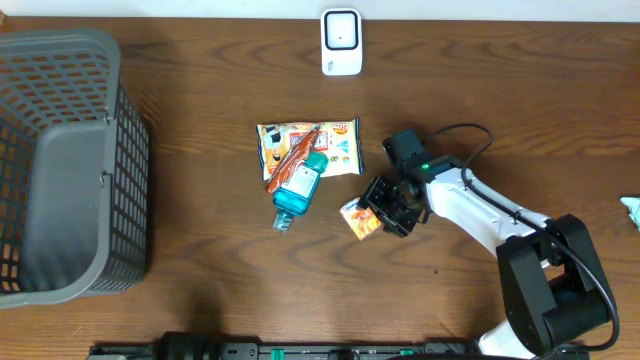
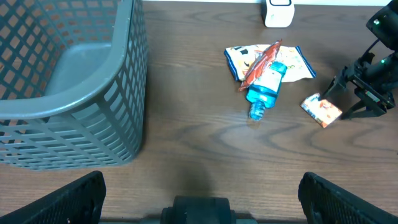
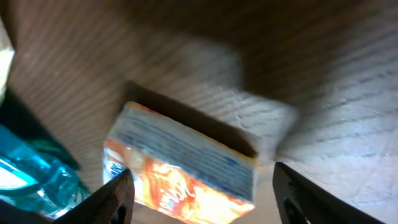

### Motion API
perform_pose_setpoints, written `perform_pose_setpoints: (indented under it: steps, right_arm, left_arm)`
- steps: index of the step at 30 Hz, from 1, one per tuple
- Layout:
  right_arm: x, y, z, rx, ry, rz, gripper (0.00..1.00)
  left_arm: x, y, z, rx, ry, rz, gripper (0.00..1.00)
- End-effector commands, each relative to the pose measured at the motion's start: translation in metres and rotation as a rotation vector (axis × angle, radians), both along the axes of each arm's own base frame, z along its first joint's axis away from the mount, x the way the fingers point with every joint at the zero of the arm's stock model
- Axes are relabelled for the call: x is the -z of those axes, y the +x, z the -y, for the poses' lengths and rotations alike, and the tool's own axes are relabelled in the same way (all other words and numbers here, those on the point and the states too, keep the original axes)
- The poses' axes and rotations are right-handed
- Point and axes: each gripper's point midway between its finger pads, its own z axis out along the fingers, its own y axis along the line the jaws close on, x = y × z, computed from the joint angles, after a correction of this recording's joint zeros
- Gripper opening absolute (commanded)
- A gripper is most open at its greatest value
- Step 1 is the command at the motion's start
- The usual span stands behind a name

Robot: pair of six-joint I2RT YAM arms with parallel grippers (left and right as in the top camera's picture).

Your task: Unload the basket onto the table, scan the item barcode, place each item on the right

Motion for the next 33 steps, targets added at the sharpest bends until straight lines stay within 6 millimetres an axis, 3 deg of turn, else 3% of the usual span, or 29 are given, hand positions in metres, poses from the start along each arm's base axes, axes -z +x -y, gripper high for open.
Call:
perform_pose_setpoints:
  steps: [1,9,13,17,21,24,28,33]
  right_arm:
    - [0.003,-0.004,-0.003,0.01,-0.002,-0.007,0.66]
    - [0.013,-0.014,-0.014,-0.031,0.006,0.012,0.37]
    - [0.019,-0.024,-0.014,-0.032,-0.001,-0.008,0.3]
    - [0.023,-0.027,-0.013,-0.033,0.0,-0.013,0.01]
    - [0.022,-0.021,-0.013,-0.054,0.012,0.017,0.01]
    - [0.012,-0.014,-0.026,-0.148,0.125,0.069,0.01]
    - [-0.022,-0.01,-0.048,-0.286,0.439,0.123,0.01]
    - [-0.069,-0.015,-0.05,-0.4,0.776,0.183,0.01]
  left_arm:
    - [0.016,-0.009,0.0,-0.002,0.001,-0.082,0.99]
    - [0.016,-0.009,0.0,-0.002,0.001,-0.082,0.99]
    - [0.016,-0.009,0.0,-0.002,0.001,-0.082,0.99]
    - [0.016,-0.009,0.0,-0.002,0.001,-0.082,0.99]
    - [0.016,-0.009,0.0,-0.002,0.001,-0.082,1.0]
    - [0.016,-0.009,0.0,-0.002,0.001,-0.082,0.99]
    - [0.016,-0.009,0.0,-0.002,0.001,-0.082,1.0]
    - [0.016,-0.009,0.0,-0.002,0.001,-0.082,0.99]
